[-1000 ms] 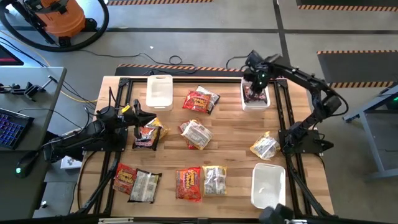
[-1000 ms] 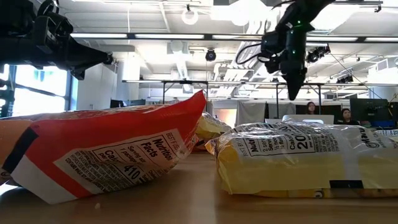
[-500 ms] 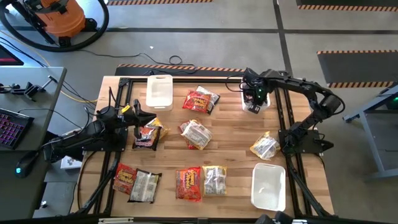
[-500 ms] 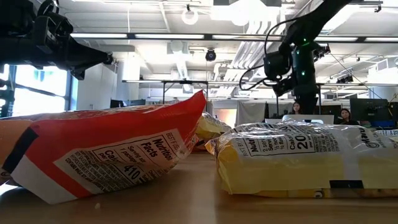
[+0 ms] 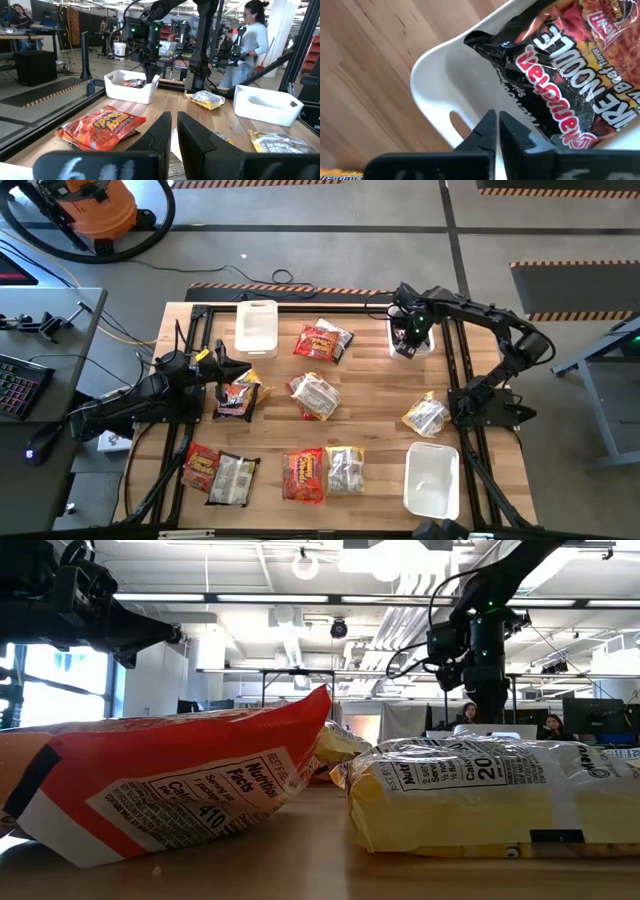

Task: Sort Maruchan noodles
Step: Put the black noodle pack into the top right white bin

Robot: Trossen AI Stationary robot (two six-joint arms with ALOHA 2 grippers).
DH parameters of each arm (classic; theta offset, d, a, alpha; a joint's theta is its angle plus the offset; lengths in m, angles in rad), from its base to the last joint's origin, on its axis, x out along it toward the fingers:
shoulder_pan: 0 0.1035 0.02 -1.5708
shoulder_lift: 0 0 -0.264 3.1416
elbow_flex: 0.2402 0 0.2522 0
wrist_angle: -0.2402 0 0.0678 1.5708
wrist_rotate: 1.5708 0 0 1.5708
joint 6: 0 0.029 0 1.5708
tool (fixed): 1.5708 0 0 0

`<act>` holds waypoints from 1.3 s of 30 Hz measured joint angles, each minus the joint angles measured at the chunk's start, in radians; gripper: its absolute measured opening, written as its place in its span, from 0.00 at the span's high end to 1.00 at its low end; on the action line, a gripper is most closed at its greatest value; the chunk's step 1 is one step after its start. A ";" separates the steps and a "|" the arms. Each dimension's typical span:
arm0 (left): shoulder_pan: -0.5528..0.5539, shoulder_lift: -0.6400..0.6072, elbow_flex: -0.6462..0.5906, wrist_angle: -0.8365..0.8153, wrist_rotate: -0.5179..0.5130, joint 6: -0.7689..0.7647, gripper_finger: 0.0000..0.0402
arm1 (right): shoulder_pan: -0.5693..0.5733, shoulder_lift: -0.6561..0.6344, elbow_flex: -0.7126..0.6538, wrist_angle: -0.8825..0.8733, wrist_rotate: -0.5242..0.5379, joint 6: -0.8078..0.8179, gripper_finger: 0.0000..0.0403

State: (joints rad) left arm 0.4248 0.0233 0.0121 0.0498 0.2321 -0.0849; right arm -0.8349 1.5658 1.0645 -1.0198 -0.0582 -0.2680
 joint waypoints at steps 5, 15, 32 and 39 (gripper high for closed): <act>0.000 0.000 0.000 0.000 0.000 0.000 0.94 | -0.008 0.004 0.000 0.002 0.038 0.021 0.99; 0.000 0.000 0.000 0.000 0.000 0.000 0.94 | -0.016 0.113 0.000 0.071 0.090 0.097 1.00; 0.000 0.000 0.000 0.000 0.000 0.000 0.94 | -0.030 0.050 0.000 0.235 0.265 0.162 1.00; 0.000 0.000 0.000 0.000 0.000 0.000 0.94 | -0.058 0.050 0.000 0.284 0.279 0.159 1.00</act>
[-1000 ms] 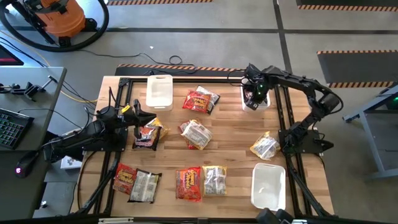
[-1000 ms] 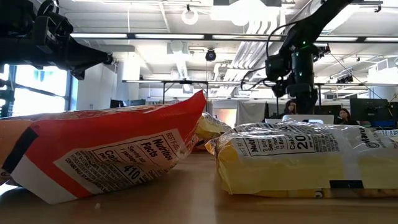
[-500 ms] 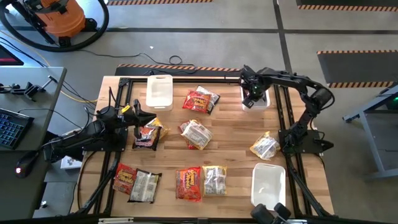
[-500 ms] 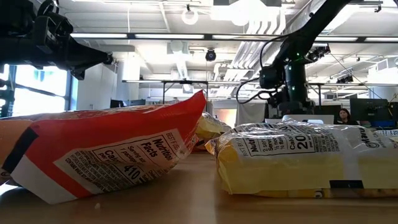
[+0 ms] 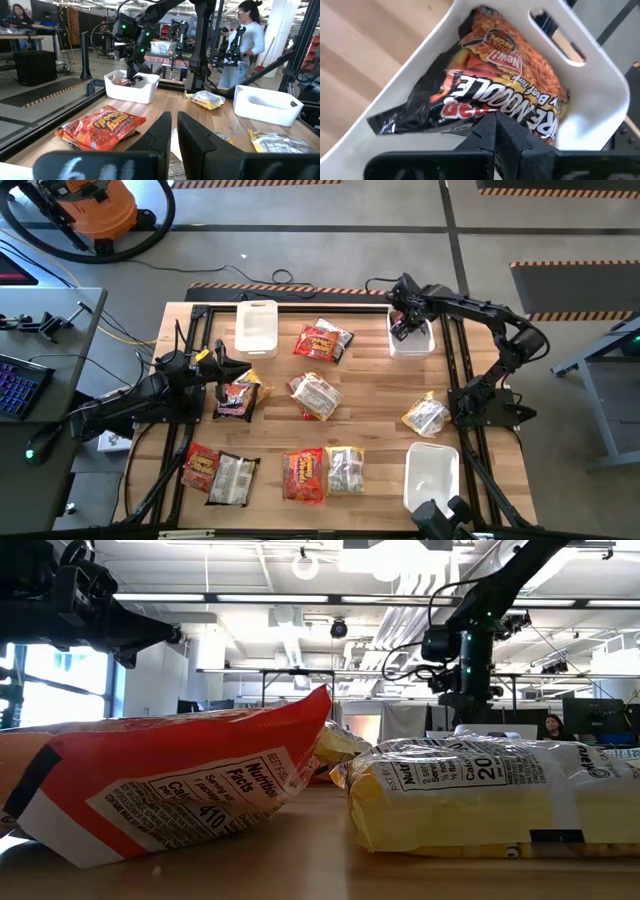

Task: Sort Maruchan noodles
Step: Put the black noodle pack into the top right white bin

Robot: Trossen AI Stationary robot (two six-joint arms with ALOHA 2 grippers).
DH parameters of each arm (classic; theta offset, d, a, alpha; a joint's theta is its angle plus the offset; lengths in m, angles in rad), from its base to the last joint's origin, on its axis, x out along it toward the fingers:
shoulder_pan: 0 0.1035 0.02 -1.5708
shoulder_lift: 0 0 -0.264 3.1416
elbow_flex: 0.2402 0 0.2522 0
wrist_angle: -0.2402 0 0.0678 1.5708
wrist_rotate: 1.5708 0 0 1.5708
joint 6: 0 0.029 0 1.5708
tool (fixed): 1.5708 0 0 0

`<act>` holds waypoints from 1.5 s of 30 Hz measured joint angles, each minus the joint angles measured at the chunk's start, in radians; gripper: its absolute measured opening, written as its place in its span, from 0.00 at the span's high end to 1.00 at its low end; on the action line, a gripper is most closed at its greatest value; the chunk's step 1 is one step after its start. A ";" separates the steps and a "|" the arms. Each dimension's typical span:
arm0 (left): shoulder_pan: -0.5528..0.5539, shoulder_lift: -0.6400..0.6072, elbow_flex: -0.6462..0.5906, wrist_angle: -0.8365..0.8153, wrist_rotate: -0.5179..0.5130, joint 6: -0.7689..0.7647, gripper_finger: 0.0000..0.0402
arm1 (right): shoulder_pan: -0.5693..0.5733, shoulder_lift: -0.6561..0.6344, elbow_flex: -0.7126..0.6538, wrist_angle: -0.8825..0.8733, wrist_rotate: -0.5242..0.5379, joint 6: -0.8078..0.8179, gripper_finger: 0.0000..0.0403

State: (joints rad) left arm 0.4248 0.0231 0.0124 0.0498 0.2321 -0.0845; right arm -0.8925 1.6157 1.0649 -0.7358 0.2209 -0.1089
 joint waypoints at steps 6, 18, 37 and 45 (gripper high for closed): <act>0.000 0.000 0.000 0.000 0.000 0.000 0.94 | 0.000 -0.005 0.000 0.012 -0.020 -0.006 1.00; 0.000 0.000 0.000 0.000 0.000 0.000 0.94 | 0.085 -0.052 0.000 -0.234 0.059 -0.223 0.63; 0.000 0.000 0.000 0.000 0.000 0.000 0.94 | 0.096 0.087 0.000 -0.076 0.213 -0.327 0.42; 0.000 0.000 0.000 0.000 0.000 0.000 0.94 | 0.096 0.106 0.000 -0.089 0.191 -0.327 0.75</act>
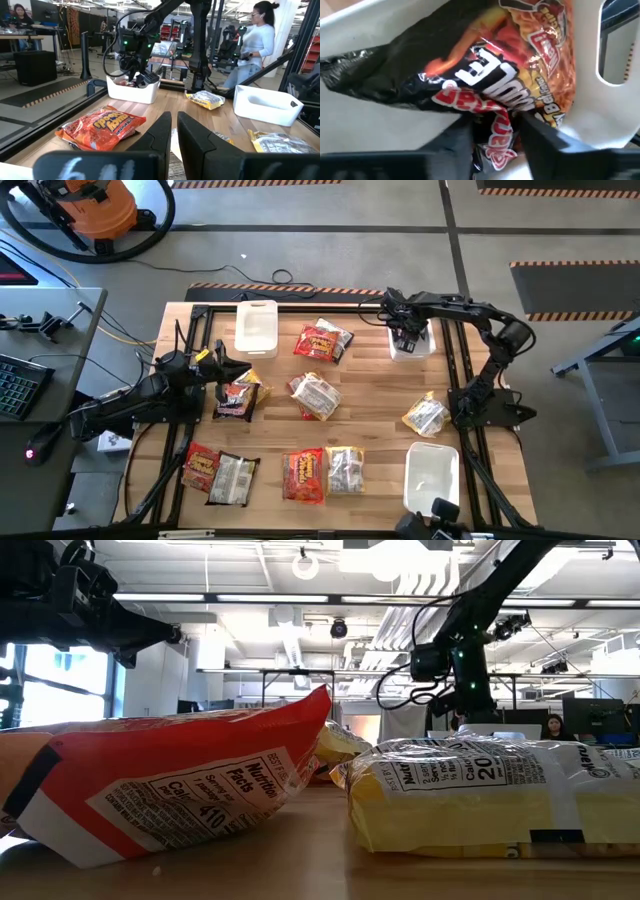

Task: Sort Maruchan noodles
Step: Put the black noodle pack into the top right white bin

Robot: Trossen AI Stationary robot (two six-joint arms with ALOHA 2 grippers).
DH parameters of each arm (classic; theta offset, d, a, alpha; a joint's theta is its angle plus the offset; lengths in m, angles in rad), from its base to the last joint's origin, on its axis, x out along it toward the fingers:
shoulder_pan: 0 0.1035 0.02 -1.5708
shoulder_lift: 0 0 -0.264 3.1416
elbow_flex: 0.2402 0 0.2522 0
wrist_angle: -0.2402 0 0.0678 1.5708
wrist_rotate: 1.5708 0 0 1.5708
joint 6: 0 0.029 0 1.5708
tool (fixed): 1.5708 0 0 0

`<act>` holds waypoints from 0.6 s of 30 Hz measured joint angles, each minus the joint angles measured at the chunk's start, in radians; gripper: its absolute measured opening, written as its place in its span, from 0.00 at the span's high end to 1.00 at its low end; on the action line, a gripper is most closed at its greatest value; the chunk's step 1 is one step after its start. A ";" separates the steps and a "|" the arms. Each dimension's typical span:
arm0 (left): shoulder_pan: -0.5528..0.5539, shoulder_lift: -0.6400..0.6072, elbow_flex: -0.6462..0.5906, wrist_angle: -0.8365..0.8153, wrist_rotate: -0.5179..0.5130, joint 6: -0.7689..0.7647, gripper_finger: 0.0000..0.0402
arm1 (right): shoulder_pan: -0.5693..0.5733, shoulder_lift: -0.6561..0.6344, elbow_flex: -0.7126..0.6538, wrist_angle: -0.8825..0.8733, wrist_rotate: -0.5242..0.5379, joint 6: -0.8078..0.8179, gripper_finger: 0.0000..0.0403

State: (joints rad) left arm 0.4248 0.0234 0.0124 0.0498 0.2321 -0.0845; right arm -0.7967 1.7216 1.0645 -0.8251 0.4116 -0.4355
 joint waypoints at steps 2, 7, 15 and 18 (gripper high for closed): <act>0.000 0.000 0.000 0.000 0.000 0.000 0.94 | 0.001 -0.005 0.000 -0.001 0.000 -0.003 0.87; 0.000 0.000 0.000 0.000 0.000 0.000 0.94 | 0.001 -0.047 0.006 -0.024 -0.053 -0.011 0.96; 0.000 0.000 0.000 0.000 0.000 0.000 0.94 | -0.048 -0.082 0.139 -0.142 -0.177 -0.014 0.99; 0.000 0.000 0.000 0.000 0.000 0.000 0.94 | -0.055 -0.083 0.164 -0.184 -0.234 -0.005 0.99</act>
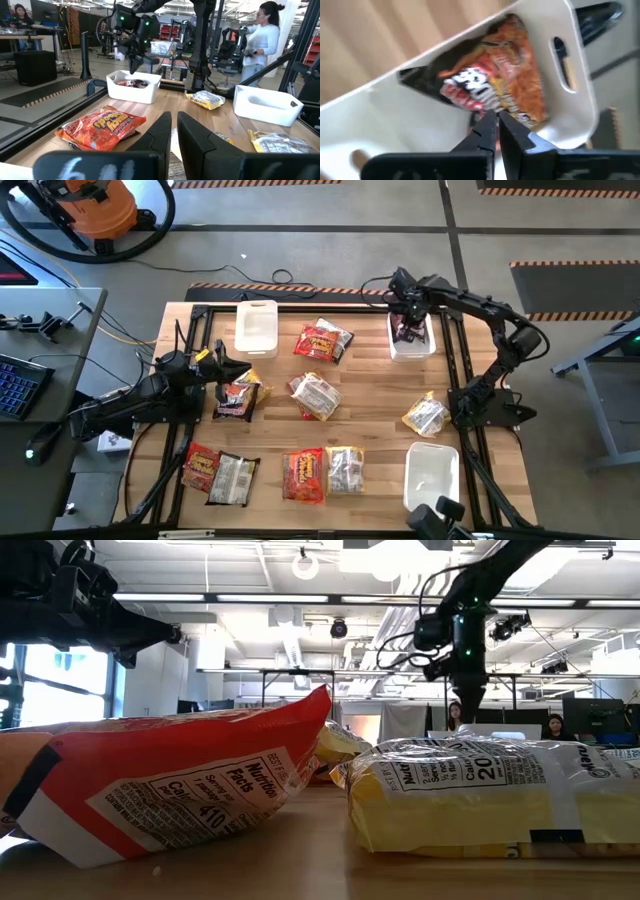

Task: Sort Maruchan noodles
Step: Put the black noodle pack into the top right white bin

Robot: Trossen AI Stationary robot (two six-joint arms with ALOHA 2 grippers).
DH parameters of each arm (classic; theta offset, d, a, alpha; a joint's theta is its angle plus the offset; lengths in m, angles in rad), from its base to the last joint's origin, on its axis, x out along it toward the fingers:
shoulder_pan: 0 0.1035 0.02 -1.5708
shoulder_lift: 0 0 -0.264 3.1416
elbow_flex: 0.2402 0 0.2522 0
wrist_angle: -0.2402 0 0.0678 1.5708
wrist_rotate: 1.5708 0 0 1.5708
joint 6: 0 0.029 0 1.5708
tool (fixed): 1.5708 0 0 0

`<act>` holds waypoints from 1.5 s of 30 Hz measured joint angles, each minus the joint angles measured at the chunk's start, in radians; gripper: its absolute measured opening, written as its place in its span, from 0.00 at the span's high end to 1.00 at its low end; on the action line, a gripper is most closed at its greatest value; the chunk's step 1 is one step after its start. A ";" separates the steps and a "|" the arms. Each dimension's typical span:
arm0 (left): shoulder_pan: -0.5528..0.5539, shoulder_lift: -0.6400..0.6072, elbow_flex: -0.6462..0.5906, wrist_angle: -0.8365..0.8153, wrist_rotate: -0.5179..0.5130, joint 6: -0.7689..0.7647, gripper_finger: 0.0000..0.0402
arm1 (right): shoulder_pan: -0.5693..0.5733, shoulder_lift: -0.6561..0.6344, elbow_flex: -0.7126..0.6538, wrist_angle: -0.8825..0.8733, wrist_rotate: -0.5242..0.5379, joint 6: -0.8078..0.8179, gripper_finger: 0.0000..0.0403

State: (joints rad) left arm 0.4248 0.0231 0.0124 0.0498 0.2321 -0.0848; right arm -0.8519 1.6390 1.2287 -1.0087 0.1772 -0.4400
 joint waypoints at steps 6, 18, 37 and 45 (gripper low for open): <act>0.000 0.000 0.000 0.000 0.000 0.000 0.94 | 0.032 0.000 -0.048 -0.114 0.015 0.113 0.83; 0.000 0.000 0.000 0.000 0.000 0.000 0.94 | 0.017 0.000 -0.252 0.204 0.163 0.238 0.31; 0.000 0.000 0.000 0.000 0.000 0.000 0.94 | 0.005 0.002 -0.237 0.178 0.091 0.244 0.96; 0.000 0.000 0.000 0.000 0.000 0.000 0.94 | -0.040 0.002 -0.032 -0.005 -0.053 0.256 0.99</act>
State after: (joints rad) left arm 0.4248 0.0231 0.0124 0.0498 0.2320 -0.0847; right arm -0.8922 1.6413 1.1966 -1.0136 0.1247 -0.1844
